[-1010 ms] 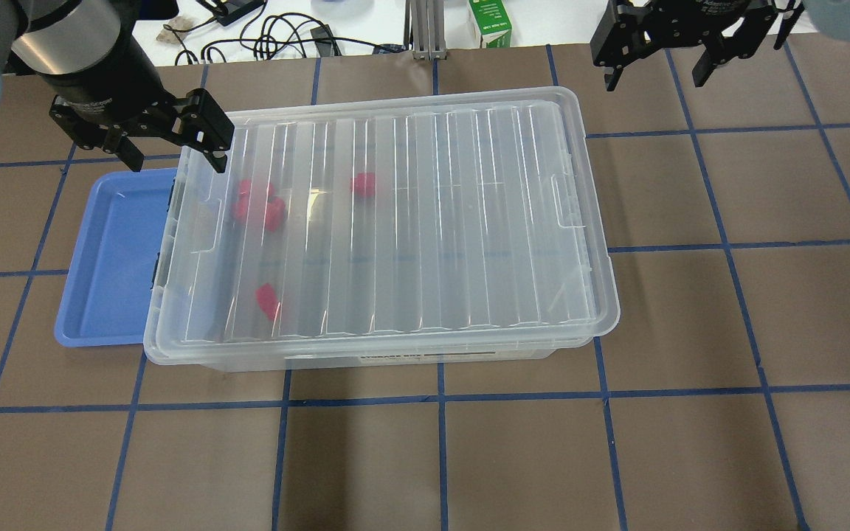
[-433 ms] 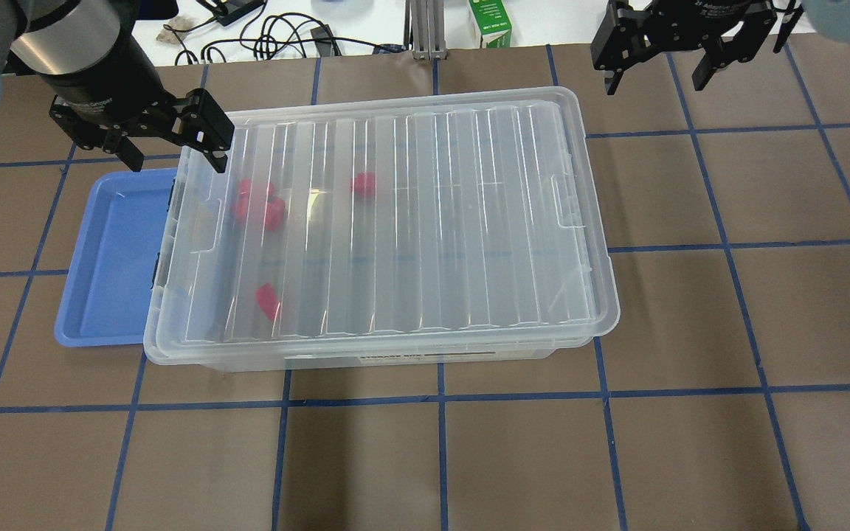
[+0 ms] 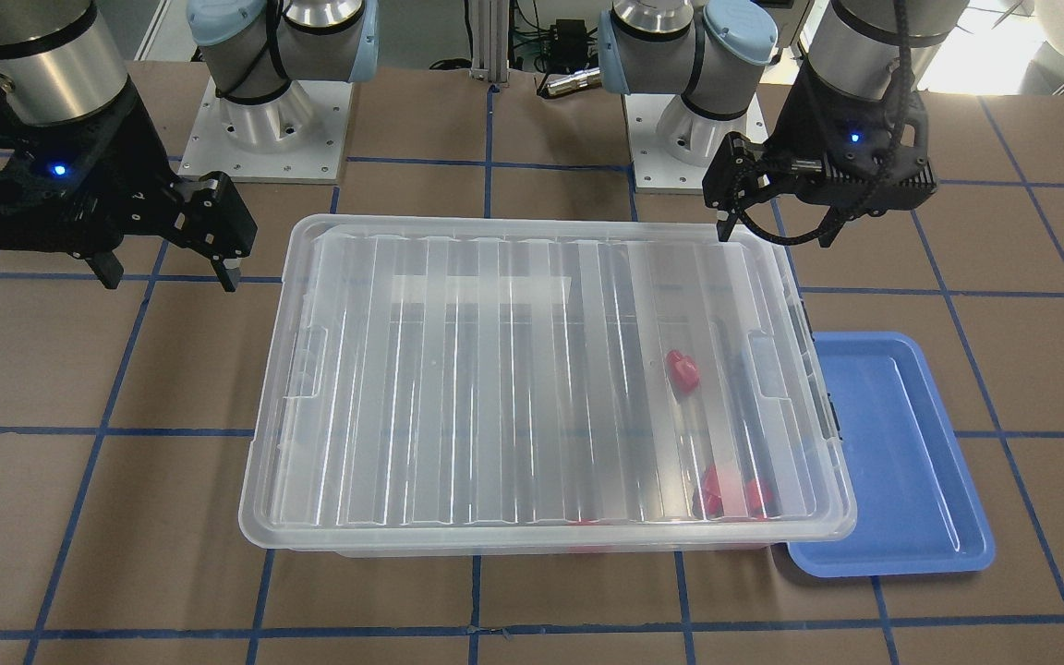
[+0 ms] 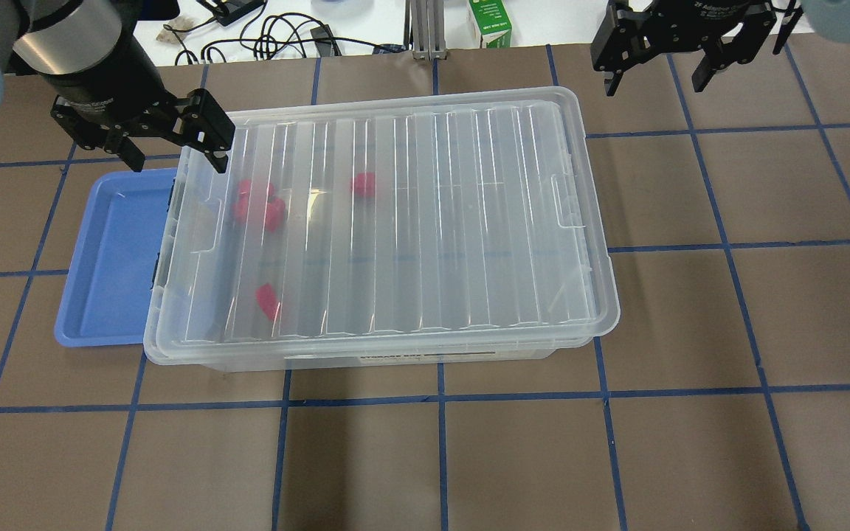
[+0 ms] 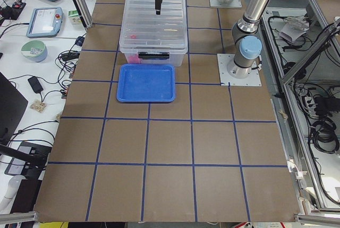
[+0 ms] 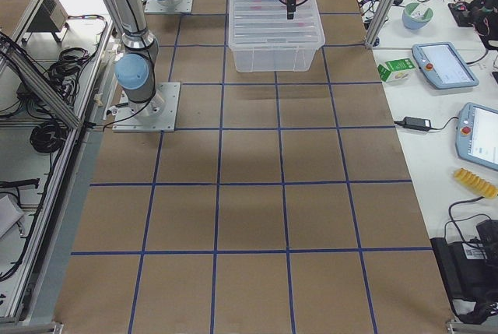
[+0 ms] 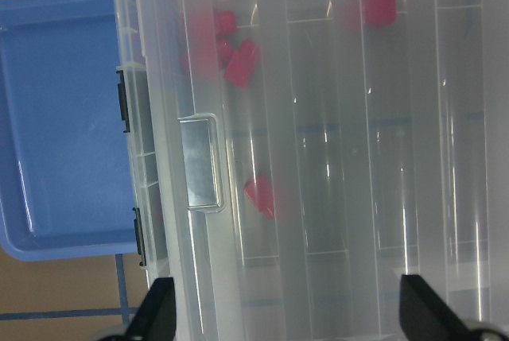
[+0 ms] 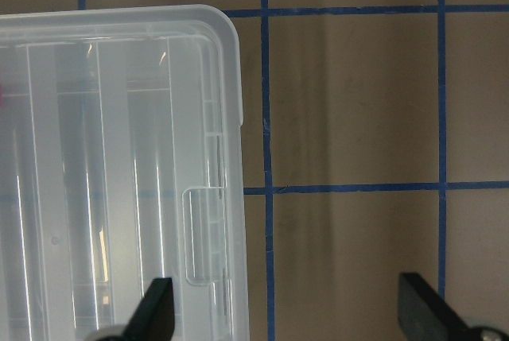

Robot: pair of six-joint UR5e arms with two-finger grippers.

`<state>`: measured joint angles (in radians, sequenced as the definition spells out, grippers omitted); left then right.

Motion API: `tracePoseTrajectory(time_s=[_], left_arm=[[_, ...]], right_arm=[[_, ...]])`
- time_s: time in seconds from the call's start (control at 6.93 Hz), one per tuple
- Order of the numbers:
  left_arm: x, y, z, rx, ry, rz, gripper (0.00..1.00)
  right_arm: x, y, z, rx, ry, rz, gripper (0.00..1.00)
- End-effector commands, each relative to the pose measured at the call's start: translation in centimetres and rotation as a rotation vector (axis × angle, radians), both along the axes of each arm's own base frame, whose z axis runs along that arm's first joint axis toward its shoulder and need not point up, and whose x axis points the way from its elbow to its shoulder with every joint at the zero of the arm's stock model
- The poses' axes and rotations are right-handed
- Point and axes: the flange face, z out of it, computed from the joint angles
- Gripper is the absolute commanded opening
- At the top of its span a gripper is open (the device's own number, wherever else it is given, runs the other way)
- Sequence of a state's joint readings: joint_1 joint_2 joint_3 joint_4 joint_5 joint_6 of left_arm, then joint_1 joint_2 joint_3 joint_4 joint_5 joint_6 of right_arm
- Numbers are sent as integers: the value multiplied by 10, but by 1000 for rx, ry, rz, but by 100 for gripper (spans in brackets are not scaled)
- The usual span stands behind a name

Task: Place red block in blue tray from box

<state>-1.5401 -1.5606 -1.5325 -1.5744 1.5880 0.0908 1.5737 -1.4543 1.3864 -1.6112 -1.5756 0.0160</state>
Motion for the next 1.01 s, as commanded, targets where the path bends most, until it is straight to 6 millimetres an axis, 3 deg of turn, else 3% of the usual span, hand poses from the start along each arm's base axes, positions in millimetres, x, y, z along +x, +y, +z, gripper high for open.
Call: tracePoseTrajectory(time_s=[0.0, 0.14, 0.29, 0.43, 0.58, 0.87], left_arm=[[1, 1, 1, -1, -1, -1, 100], [0, 1, 1, -1, 2, -1, 100], [1, 1, -1, 2, 5, 2, 100], [2, 2, 0, 2, -4, 2, 100], [2, 2, 1, -1, -4, 2, 100], [2, 3, 1, 1, -4, 2, 100]], right_arm=[[1, -21, -51, 51, 0, -4, 100], [1, -40, -103, 71, -2, -23, 100], [1, -41, -137, 99, 0, -30, 100], [5, -32, -158, 140, -5, -24, 100], [14, -30, -163, 130, -18, -8, 100], [13, -30, -166, 136, -5, 4, 100]])
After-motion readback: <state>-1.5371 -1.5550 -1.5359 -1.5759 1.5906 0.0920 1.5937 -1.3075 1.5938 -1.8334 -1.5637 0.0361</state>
